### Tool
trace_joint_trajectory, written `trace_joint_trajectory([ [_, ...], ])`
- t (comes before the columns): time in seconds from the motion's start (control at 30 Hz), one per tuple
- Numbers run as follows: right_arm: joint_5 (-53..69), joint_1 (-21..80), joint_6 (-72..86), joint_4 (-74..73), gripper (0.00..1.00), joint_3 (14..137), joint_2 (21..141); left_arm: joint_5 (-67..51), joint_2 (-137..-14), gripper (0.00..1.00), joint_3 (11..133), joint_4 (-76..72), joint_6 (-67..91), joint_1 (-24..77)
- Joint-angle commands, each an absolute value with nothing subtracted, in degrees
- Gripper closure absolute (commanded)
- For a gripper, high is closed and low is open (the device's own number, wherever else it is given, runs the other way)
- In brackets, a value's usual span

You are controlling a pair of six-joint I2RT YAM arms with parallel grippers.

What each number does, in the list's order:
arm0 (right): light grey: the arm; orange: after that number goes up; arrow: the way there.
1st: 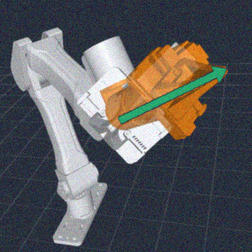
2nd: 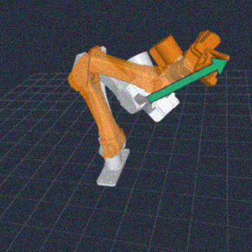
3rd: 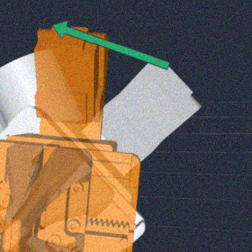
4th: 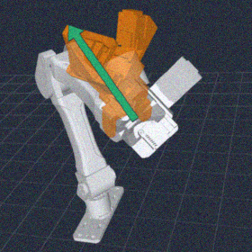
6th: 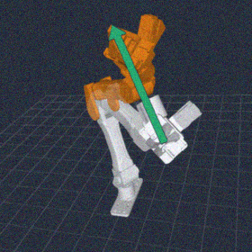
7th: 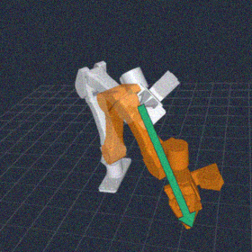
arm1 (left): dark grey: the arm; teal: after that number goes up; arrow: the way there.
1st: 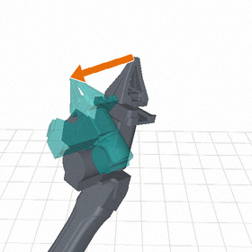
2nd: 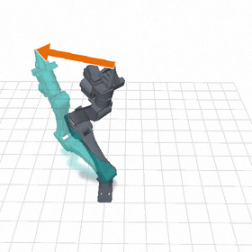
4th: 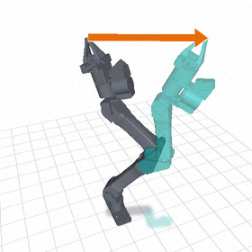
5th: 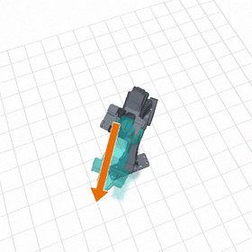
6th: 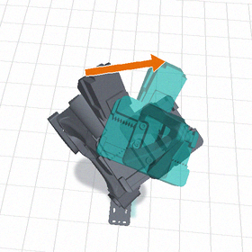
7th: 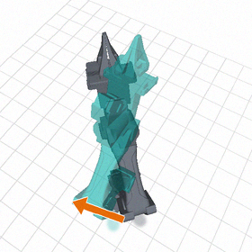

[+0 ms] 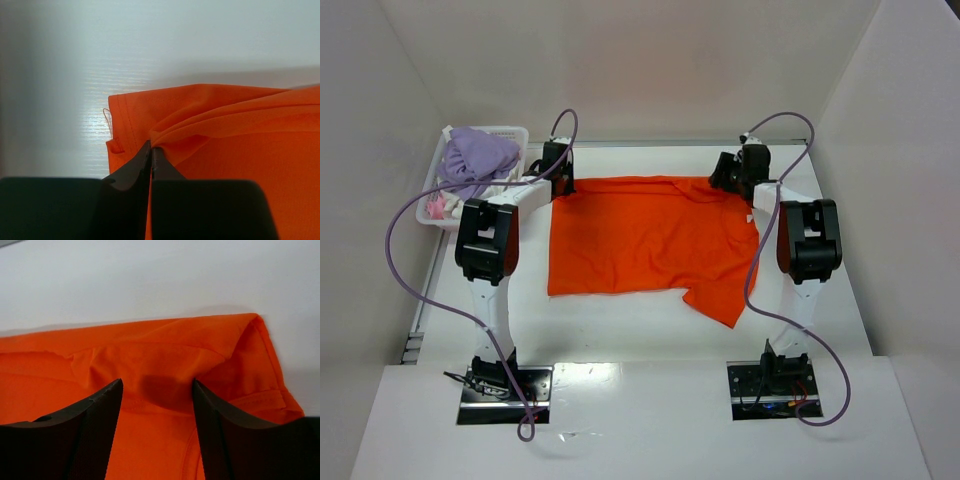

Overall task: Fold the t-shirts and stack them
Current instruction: Fold the flattened tshirt in 1/3 of the way

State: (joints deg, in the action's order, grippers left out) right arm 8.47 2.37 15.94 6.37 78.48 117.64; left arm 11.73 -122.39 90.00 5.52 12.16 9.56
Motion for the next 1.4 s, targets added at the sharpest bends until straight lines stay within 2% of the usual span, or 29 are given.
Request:
trace_joint_trajectory([
  [0.0, 12.7, 1.9, 11.9, 7.3, 0.37, 77.9, 113.9, 11.3, -121.4, 1.0, 89.9, 4.0, 12.0, 9.8],
  [0.23, 8.8, 1.9, 8.8, 6.0, 0.55, 77.2, 111.3, 11.3, -121.4, 1.0, 89.9, 4.0, 11.5, 9.8],
  [0.37, 10.3, 1.9, 8.8, 2.0, 0.6, 83.7, 116.9, 11.3, -121.4, 1.0, 89.9, 4.0, 11.5, 9.8],
  [0.5, 10.8, 1.9, 10.2, 0.7, 0.72, 90.2, 122.9, 11.3, -121.4, 1.0, 89.9, 4.0, 11.5, 9.8],
  [0.57, 10.2, 1.9, 11.0, 0.7, 0.76, 92.8, 125.1, 11.3, -121.9, 1.0, 89.9, 4.0, 11.5, 9.8],
  [0.8, 6.2, 1.9, 11.5, -0.7, 0.76, 99.9, 129.3, 11.3, -122.5, 1.0, 91.1, 4.7, 11.5, 9.8],
  [0.83, 6.2, 1.4, 11.5, -1.2, 0.73, 99.9, 129.3, 11.3, -122.5, 1.0, 91.1, 4.7, 11.5, 9.8],
  [0.87, 6.2, 1.4, 11.5, -1.2, 0.63, 99.9, 129.3, 11.3, -122.5, 1.0, 91.1, 4.7, 11.5, 9.8],
  [0.93, 5.7, 1.4, 11.5, -1.2, 0.51, 99.1, 128.4, 11.8, -122.5, 1.0, 91.1, 4.7, 11.5, 9.8],
  [0.97, 5.7, 0.9, 11.5, -1.2, 0.37, 98.4, 127.9, 11.8, -122.5, 1.0, 91.1, 4.7, 11.5, 9.8],
  [1.2, 8.6, 0.9, 12.6, 2.9, 0.26, 89.6, 120.9, 11.3, -122.5, 1.0, 91.7, 5.3, 11.5, 9.8],
  [1.37, 9.1, 0.9, 12.6, 1.8, 0.28, 87.3, 120.7, 11.3, -122.5, 1.0, 91.7, 5.3, 11.5, 9.8],
])
